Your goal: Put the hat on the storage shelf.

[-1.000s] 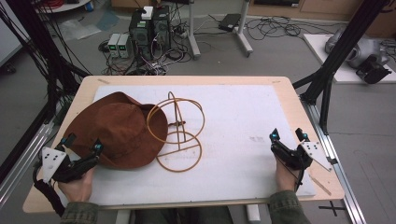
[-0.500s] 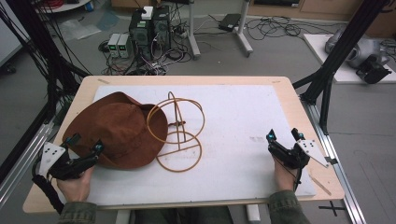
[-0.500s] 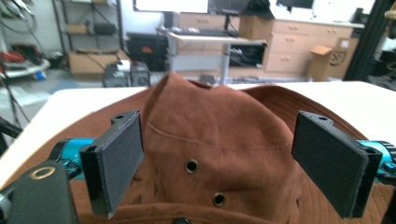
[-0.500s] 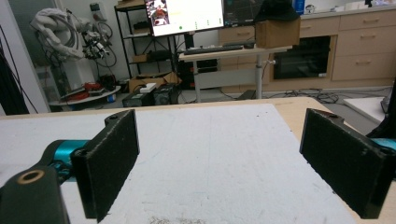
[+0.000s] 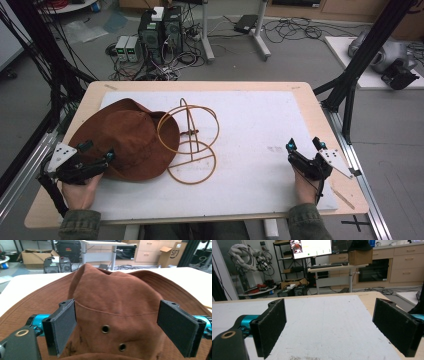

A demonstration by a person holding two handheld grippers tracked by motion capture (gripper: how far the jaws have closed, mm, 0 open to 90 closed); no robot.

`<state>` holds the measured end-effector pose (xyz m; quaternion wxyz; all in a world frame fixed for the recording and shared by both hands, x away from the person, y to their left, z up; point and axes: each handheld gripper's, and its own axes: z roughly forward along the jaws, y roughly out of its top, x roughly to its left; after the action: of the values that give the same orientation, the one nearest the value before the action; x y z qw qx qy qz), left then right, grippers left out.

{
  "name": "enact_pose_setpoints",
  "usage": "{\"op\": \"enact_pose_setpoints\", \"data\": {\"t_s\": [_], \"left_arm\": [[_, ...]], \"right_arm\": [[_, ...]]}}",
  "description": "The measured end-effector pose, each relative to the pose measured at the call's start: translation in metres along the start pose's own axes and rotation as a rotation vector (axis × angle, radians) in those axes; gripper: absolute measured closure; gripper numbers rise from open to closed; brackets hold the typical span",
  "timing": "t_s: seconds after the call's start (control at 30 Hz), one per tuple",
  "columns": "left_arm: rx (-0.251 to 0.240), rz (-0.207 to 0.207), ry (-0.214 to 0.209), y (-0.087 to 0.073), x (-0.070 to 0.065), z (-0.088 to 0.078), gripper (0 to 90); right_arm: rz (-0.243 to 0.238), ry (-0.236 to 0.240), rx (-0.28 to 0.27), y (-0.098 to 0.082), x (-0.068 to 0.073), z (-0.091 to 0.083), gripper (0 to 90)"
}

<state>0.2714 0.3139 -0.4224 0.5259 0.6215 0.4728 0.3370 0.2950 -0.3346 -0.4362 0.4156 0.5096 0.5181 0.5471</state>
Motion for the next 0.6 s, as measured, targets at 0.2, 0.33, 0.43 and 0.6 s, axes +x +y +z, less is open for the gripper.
{"op": "enact_pose_setpoints", "data": {"t_s": [0.2,0.33,0.43,0.6], "left_arm": [[0.031,0.013,-0.003,0.000,0.001,0.005,16.2],[0.048,0.019,-0.011,0.002,0.000,0.007,16.3],[0.067,0.025,-0.014,0.005,0.000,0.010,16.3],[0.123,0.021,-0.040,0.009,0.000,0.015,22.8]], "right_arm": [[-0.009,0.004,0.003,-0.001,0.001,0.001,11.0],[-0.009,0.006,0.006,-0.001,0.002,0.001,11.0],[-0.004,0.006,0.008,-0.001,0.001,0.001,11.0],[0.003,0.007,0.004,-0.001,0.000,0.000,11.0]]}}
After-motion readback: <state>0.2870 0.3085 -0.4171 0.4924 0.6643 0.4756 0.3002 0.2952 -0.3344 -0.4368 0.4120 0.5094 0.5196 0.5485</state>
